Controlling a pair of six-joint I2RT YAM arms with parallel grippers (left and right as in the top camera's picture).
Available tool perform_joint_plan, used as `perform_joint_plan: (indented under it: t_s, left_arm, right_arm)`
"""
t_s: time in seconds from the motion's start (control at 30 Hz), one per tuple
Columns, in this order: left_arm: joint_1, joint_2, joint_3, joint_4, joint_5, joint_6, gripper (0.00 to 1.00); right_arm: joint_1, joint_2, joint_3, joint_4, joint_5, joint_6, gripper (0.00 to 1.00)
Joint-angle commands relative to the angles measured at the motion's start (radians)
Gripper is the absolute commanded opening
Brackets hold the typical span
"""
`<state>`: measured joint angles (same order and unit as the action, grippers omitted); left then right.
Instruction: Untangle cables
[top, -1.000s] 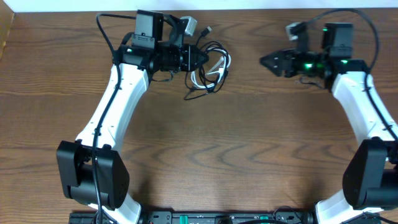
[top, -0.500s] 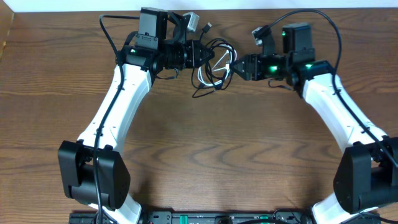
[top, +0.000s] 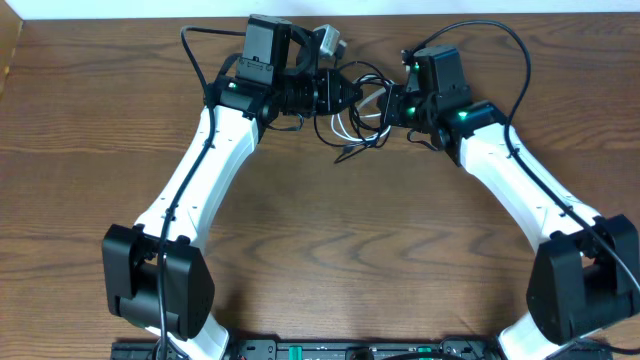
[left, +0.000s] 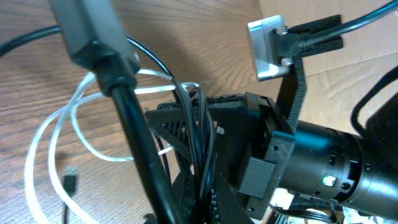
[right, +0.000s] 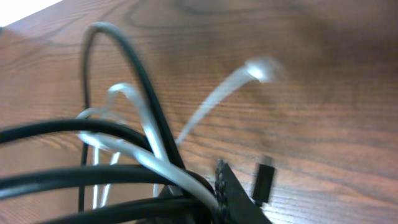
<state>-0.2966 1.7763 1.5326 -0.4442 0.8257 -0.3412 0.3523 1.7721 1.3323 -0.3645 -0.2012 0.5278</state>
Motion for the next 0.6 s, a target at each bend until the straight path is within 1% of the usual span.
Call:
perform_joint_plan:
  t_s: [0.0,0.23,0.33,0.47,0.57]
  left_arm:
    - [0.039,-0.021,0.016,0.027,0.019,-0.040,0.07]
    - [0.112,-0.061,0.016,0.030,-0.056,-0.034,0.08]
    - [0.146,-0.073,0.016,0.020,-0.079,-0.034,0.07]
    - [0.153,-0.069,0.016,-0.013,-0.089,-0.032,0.08]
    - [0.131,-0.065,0.016,-0.059,-0.143,0.010,0.08]
  right_arm:
    - [-0.048,0.083,-0.005,-0.055,0.143,0.018,0.02]
    - [-0.118,0.132,-0.005,-0.135,0.143,0.011,0.01]
    - [-0.150,0.136,-0.005,-0.156,0.139,-0.013,0.01]
    - [-0.170,0.136,-0.005,-0.137,0.036,-0.077,0.04]
    - [-0.167,0.136,-0.005,-0.121,-0.018,-0.081,0.06]
